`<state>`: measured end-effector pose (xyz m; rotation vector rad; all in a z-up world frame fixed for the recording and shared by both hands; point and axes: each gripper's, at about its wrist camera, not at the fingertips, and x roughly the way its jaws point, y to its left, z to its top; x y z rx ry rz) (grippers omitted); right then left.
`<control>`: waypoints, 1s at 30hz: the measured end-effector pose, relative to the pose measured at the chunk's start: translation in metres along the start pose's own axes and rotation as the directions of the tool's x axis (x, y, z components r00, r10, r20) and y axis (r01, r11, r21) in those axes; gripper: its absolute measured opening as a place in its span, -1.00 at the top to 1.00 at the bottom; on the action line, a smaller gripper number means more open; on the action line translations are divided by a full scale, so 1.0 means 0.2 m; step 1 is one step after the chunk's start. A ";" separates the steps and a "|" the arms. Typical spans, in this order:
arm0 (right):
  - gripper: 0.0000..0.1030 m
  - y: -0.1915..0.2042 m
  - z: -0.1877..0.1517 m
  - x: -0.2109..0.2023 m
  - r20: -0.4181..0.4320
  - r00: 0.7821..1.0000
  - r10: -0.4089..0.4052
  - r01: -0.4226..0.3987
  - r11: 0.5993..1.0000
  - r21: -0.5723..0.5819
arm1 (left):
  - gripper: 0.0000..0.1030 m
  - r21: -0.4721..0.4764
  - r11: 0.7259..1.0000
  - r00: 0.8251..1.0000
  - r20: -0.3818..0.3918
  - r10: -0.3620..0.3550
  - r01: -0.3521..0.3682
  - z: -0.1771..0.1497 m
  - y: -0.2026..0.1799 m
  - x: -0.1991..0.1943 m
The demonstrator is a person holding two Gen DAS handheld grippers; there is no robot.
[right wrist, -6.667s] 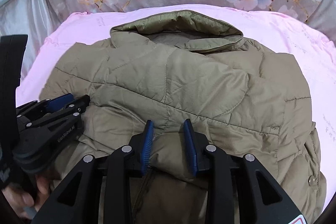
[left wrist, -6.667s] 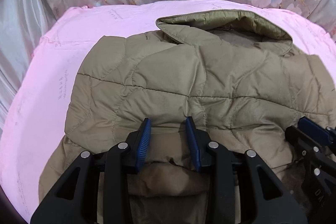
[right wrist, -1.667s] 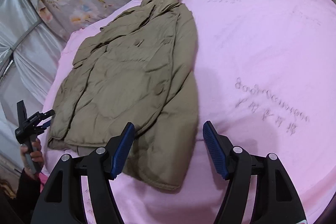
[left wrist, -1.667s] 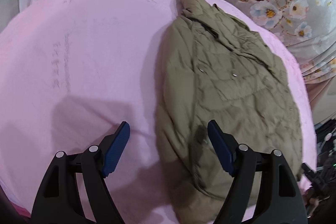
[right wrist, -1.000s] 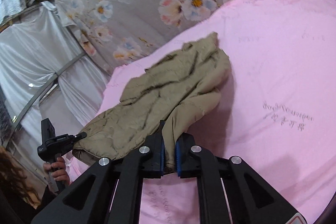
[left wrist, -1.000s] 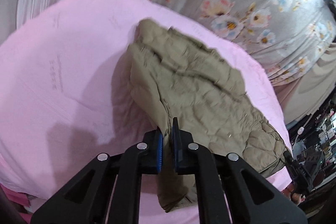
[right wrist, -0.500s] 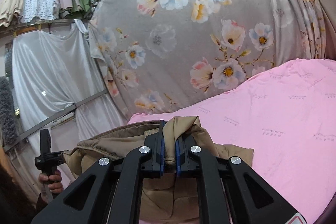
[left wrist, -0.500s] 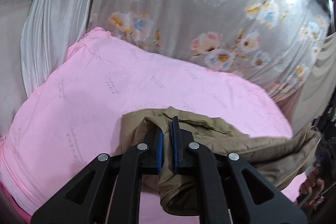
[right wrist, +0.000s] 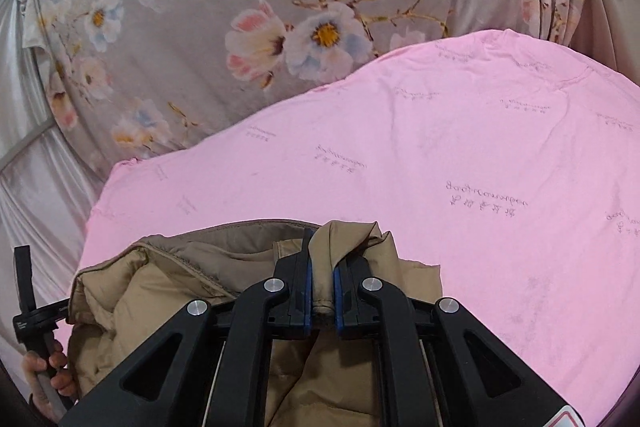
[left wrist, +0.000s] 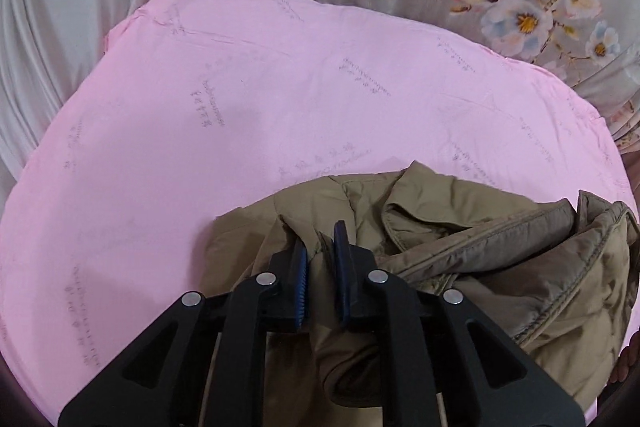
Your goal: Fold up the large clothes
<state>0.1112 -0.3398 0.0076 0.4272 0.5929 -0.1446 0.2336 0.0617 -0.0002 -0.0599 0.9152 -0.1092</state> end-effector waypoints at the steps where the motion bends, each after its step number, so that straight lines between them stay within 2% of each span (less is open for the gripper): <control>1: 0.85 -0.01 -0.01 0.04 -0.014 1.000 -0.007 0.007 1.000 0.004 | 0.72 0.004 1.000 1.000 0.002 0.005 -0.005 -0.01 -0.01 0.03; 5: 0.85 -0.04 -0.07 0.17 -0.058 0.998 -0.031 0.032 0.999 0.011 | 0.68 0.033 0.999 0.999 0.026 0.026 -0.027 -0.05 -0.04 0.11; 10: 0.84 -0.02 -0.12 0.24 -0.065 0.996 -0.064 0.063 0.998 -0.019 | 0.66 0.039 0.999 0.996 0.087 0.024 -0.027 -0.09 -0.05 0.15; 12: 0.83 -0.02 -0.12 0.24 -0.064 0.996 -0.063 0.061 0.998 -0.021 | 0.63 0.015 1.000 0.995 0.099 -0.009 0.008 -0.10 -0.03 0.14; 16: 0.77 -0.09 -0.11 0.17 -0.048 0.999 0.023 -0.021 0.998 0.051 | 0.44 -0.040 0.995 0.991 0.097 -0.087 0.091 -0.09 0.05 0.08; 17: 0.74 -0.10 -0.10 0.12 -0.034 0.998 0.056 -0.054 0.996 0.076 | 0.29 -0.047 0.994 0.991 0.100 -0.091 0.096 -0.09 0.07 0.05; 18: 0.64 -0.12 -0.09 0.06 -0.010 0.997 0.079 -0.077 0.992 0.095 | -0.04 -0.053 0.994 0.990 0.111 -0.084 0.091 -0.09 0.09 0.00; 19: 0.36 -0.13 -0.07 -0.01 0.018 0.996 0.084 -0.085 0.991 0.102 | -0.26 -0.055 0.996 0.990 0.130 -0.058 0.065 -0.10 0.11 -0.06; 20: 0.19 -0.13 -0.07 -0.10 0.064 0.995 0.082 -0.088 0.991 0.097 | -0.51 -0.050 0.998 0.986 0.166 -0.022 0.031 -0.11 0.14 -0.15; 21: 0.05 -0.12 -0.06 -0.18 0.101 0.992 0.081 -0.090 0.993 0.080 | -0.51 -0.036 0.999 0.981 0.195 -0.016 0.023 -0.12 0.15 -0.22; 24: 0.06 -0.03 -0.04 -0.30 0.123 0.990 0.065 -0.065 0.998 0.001 | -0.51 0.008 1.000 0.974 0.226 0.006 -0.008 -0.13 0.15 -0.36; 26: 0.13 0.07 -0.04 -0.28 0.095 0.993 0.063 -0.058 0.997 -0.055 | -0.49 0.047 0.999 0.975 0.222 -0.011 0.000 -0.12 0.09 -0.40; 28: 0.31 0.22 -0.04 -0.23 0.061 0.996 0.070 -0.061 0.988 -0.139 | -0.44 0.108 0.994 0.979 0.202 -0.035 0.013 -0.11 -0.04 -0.38; 30: 0.35 0.39 -0.06 -0.15 0.021 0.998 0.059 -0.052 0.970 -0.239 | -0.43 0.171 0.985 0.984 0.173 -0.044 0.014 -0.09 -0.18 -0.33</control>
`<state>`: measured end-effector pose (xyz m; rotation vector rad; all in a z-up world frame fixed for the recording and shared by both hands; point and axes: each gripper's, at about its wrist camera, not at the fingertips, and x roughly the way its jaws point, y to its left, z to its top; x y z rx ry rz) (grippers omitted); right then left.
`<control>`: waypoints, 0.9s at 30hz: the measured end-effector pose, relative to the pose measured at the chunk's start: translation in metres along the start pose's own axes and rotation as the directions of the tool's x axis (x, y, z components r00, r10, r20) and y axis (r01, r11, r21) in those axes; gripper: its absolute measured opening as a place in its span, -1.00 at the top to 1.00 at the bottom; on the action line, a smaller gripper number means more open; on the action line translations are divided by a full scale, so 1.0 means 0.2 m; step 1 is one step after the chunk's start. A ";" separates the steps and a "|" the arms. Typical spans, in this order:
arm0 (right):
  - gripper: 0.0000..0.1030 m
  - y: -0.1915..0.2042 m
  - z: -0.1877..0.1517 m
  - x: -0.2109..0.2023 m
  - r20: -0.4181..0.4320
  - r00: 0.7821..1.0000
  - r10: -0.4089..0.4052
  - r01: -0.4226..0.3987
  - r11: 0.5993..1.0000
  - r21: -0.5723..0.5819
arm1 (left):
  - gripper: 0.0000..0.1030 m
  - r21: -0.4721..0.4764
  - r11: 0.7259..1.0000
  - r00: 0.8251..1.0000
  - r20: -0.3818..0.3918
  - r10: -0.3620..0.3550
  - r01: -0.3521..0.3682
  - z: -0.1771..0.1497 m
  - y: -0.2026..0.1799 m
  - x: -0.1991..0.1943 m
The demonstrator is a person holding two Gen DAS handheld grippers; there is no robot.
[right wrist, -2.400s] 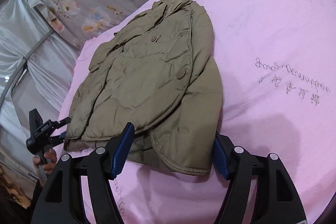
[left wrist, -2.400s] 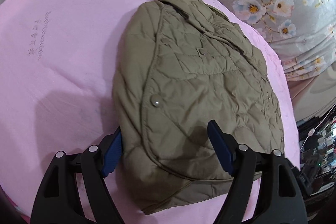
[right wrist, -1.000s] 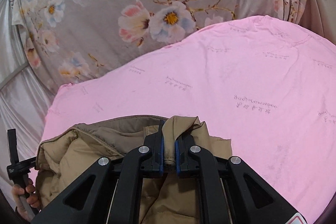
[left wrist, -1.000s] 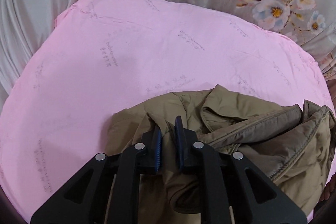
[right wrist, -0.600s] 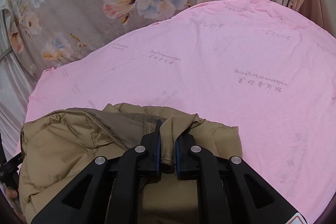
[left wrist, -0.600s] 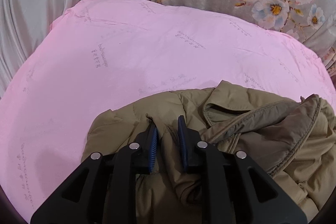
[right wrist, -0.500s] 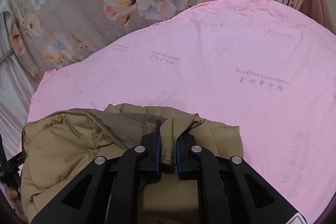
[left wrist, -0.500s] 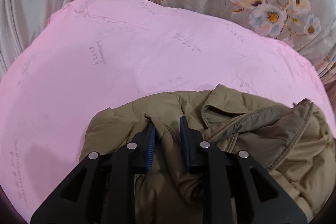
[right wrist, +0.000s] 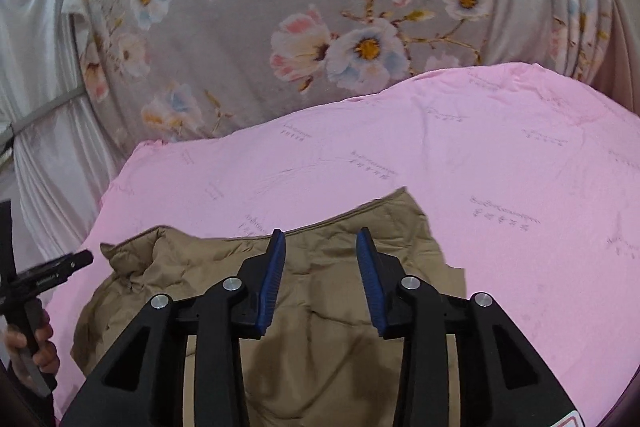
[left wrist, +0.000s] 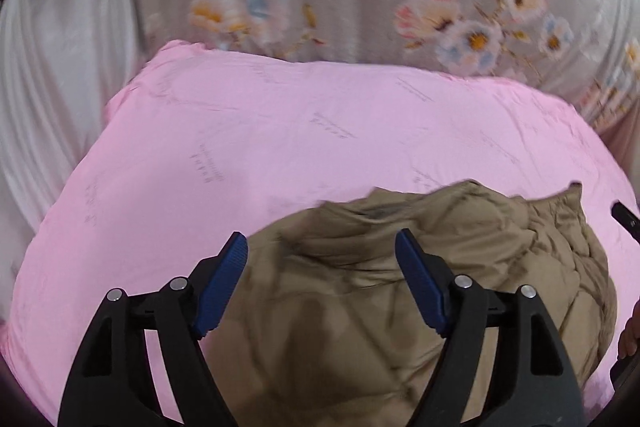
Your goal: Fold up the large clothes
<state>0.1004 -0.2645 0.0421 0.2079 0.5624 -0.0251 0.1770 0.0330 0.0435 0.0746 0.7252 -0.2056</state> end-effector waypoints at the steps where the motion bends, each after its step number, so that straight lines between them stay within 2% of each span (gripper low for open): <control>1: 0.38 0.06 -0.01 0.05 -0.025 1.000 0.001 -0.003 0.999 -0.045 | -0.43 0.026 1.000 1.000 -0.020 -0.011 0.011 0.02 -0.06 0.05; 4: 0.49 0.20 -0.02 0.24 -0.129 0.991 -0.018 -0.003 0.988 -0.157 | -0.30 0.066 0.998 0.994 -0.107 -0.007 0.014 0.04 -0.18 0.24; 6: 0.52 0.21 -0.04 0.38 -0.195 0.979 -0.063 0.022 0.979 -0.204 | -0.26 0.082 0.996 0.990 -0.137 0.042 -0.031 0.04 -0.20 0.35; 10: 0.55 0.09 -0.02 0.53 -0.244 0.962 -0.120 0.072 0.978 -0.195 | -0.27 0.075 0.994 0.983 -0.163 0.085 -0.074 0.08 -0.13 0.49; 15: 0.59 -0.17 0.03 0.60 -0.256 0.938 -0.233 0.205 0.970 -0.132 | -0.28 0.065 0.990 0.976 -0.169 0.137 -0.128 0.11 -0.03 0.63; 19: 0.61 -0.33 -0.02 0.65 -0.281 0.940 -0.191 0.198 0.980 -0.004 | -0.36 -0.021 0.996 0.979 -0.188 0.084 -0.090 0.08 0.04 0.71; 22: 0.61 -0.32 -0.04 0.66 -0.280 0.942 -0.183 0.196 0.980 0.018 | -0.44 -0.070 0.995 0.978 -0.199 0.056 -0.071 0.06 0.07 0.76; 27: 0.61 -0.30 -0.06 0.67 -0.273 0.944 -0.185 0.198 0.980 0.021 | -0.52 -0.088 0.993 0.979 -0.198 0.054 -0.073 0.04 0.07 0.78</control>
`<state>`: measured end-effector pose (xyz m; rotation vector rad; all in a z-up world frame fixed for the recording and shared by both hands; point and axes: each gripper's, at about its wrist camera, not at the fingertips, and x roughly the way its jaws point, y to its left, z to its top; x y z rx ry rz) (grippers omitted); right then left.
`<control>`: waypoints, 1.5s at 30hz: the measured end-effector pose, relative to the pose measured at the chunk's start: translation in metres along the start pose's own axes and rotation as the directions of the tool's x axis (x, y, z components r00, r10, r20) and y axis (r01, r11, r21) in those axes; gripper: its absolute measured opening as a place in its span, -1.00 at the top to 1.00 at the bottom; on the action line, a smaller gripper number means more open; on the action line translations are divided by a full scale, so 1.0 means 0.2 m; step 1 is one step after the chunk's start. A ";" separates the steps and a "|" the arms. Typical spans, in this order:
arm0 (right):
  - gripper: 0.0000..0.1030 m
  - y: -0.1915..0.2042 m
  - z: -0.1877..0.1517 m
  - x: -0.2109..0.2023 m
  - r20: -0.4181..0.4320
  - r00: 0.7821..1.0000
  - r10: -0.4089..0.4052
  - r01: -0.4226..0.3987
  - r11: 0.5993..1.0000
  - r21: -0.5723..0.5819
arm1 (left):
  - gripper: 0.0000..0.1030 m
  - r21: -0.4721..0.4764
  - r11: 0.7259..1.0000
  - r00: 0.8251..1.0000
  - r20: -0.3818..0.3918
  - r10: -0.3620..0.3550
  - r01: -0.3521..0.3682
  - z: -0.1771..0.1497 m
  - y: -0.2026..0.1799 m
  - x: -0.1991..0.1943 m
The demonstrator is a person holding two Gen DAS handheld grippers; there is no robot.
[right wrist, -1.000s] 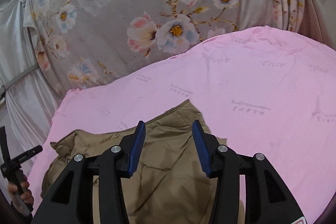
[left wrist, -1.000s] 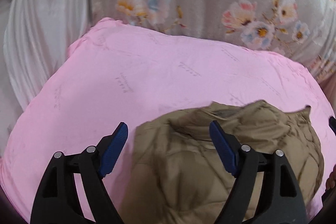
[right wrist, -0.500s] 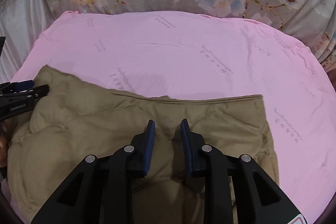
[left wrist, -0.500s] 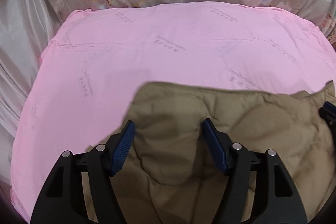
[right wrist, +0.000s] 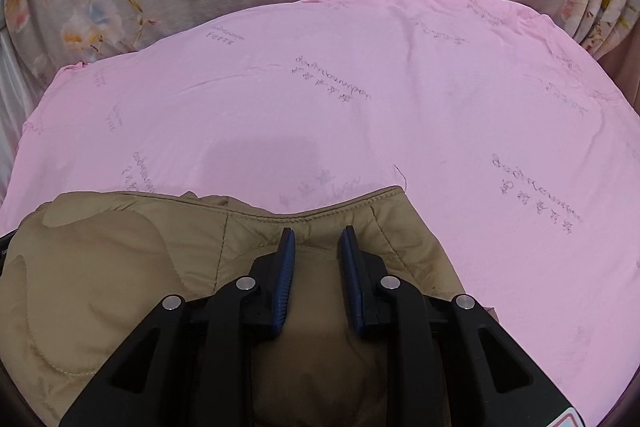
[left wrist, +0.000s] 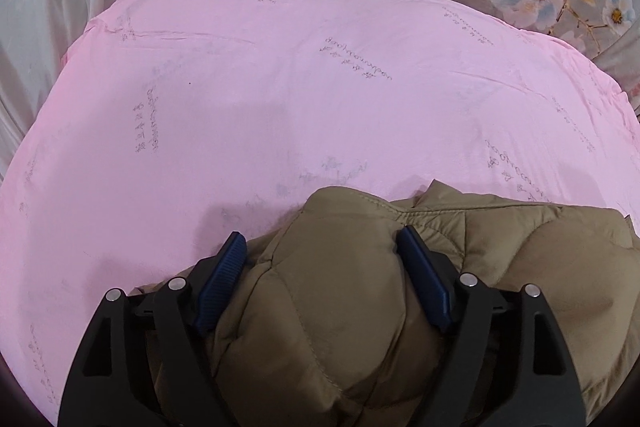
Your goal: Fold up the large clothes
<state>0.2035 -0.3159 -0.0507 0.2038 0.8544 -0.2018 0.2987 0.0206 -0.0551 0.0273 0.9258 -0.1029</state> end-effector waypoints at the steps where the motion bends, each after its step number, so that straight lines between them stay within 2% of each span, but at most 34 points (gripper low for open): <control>1: 0.61 0.00 0.00 0.00 0.002 1.000 0.001 -0.001 1.000 0.005 | -0.52 -0.003 1.000 1.000 0.001 0.002 -0.002 0.00 0.00 0.00; 12: 0.59 0.01 0.00 0.03 0.015 1.000 -0.017 0.016 1.000 0.006 | -0.66 -0.013 0.999 1.000 0.005 0.030 -0.030 0.00 0.00 0.03; 16: 0.57 0.02 0.01 -0.01 0.012 0.999 -0.039 0.039 0.999 -0.003 | -0.64 -0.001 0.998 0.998 0.019 0.065 -0.065 0.00 -0.02 -0.02; 17: 0.57 0.03 0.01 -0.05 0.021 0.998 -0.052 0.052 0.999 -0.005 | -0.55 0.009 0.996 0.996 0.034 0.086 -0.087 0.00 -0.03 -0.08; 18: 0.51 0.05 0.02 -0.13 0.049 0.999 -0.024 0.024 1.000 -0.003 | -0.49 0.010 0.997 0.996 0.041 0.079 -0.080 0.00 -0.04 -0.13; 21: 0.48 0.18 0.02 -0.32 0.111 0.991 0.069 -0.068 0.998 -0.019 | -0.49 0.003 1.000 0.996 0.088 -0.008 0.008 0.00 -0.11 -0.34; 24: 0.48 0.39 0.02 -0.37 0.095 0.985 0.141 -0.132 0.987 -0.095 | -0.49 0.044 0.999 0.994 0.107 -0.015 0.011 0.01 -0.26 -0.45; 26: 0.48 0.52 -0.02 -0.35 0.083 0.985 0.154 -0.141 0.980 -0.143 | -0.49 0.057 0.998 0.997 0.077 -0.027 0.023 0.00 -0.37 -0.43; 28: 0.50 0.59 -0.06 -0.29 0.064 0.989 0.132 -0.120 0.979 -0.162 | -0.49 0.063 0.998 0.998 0.057 0.002 -0.006 -0.03 -0.43 -0.38; 30: 0.50 0.60 -0.09 -0.21 0.028 0.990 0.138 -0.133 0.981 -0.140 | -0.49 0.052 0.998 0.999 0.032 0.028 -0.030 -0.06 -0.47 -0.31; 45: 0.52 0.56 -0.19 -0.05 0.034 0.990 0.140 -0.135 0.985 -0.103 | -0.64 0.045 0.994 0.991 0.090 0.095 -0.099 -0.15 -0.49 -0.16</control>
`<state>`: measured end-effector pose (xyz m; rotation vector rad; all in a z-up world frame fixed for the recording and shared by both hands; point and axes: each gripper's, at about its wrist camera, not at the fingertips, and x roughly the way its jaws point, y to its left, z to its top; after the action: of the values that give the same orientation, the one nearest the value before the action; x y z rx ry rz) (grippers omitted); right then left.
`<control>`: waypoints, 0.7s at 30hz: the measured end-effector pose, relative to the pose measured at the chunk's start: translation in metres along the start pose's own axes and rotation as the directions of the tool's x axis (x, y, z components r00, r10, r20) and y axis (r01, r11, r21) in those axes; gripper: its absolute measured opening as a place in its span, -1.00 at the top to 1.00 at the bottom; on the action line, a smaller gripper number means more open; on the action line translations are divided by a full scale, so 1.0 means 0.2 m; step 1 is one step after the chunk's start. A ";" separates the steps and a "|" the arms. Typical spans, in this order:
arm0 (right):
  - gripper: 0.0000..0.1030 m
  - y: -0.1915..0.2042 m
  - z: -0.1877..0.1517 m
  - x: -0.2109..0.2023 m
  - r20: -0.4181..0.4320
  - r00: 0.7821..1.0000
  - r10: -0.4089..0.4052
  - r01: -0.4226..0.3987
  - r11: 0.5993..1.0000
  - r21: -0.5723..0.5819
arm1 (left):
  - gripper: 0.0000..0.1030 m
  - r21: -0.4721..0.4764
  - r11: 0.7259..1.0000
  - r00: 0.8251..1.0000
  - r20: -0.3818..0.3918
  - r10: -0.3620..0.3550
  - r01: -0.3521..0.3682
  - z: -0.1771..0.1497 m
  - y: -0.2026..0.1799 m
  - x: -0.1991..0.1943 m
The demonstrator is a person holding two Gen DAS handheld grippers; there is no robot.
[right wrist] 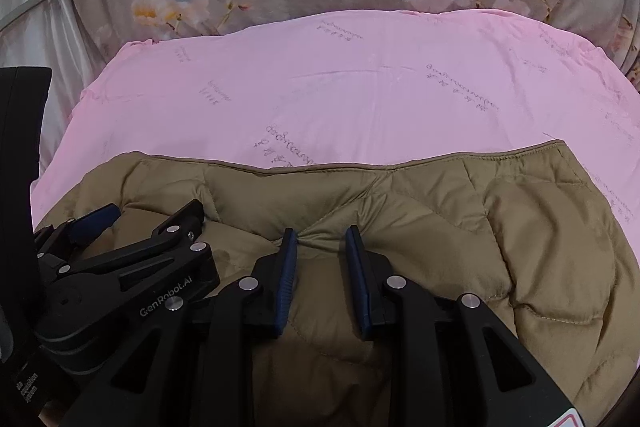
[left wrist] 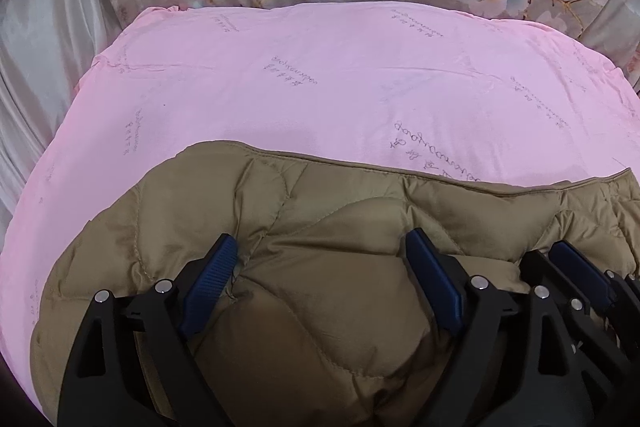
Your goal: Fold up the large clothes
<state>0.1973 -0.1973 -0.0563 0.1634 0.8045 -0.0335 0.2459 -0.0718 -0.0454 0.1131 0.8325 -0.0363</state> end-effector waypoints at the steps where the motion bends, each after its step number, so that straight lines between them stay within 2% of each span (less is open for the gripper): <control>1: 0.53 0.00 0.00 0.00 0.003 1.000 -0.003 0.003 1.000 -0.001 | -0.64 0.000 1.000 1.000 0.002 0.003 -0.003 0.00 0.00 0.00; 21: 0.56 0.00 -0.01 0.01 0.023 1.000 -0.015 0.015 1.000 0.003 | -0.66 0.002 0.999 0.999 0.029 0.035 -0.035 -0.03 -0.02 0.01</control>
<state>0.1970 -0.1963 -0.0593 0.1596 0.7828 -0.0504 0.2424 -0.0746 -0.0504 0.1294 0.8014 -0.0059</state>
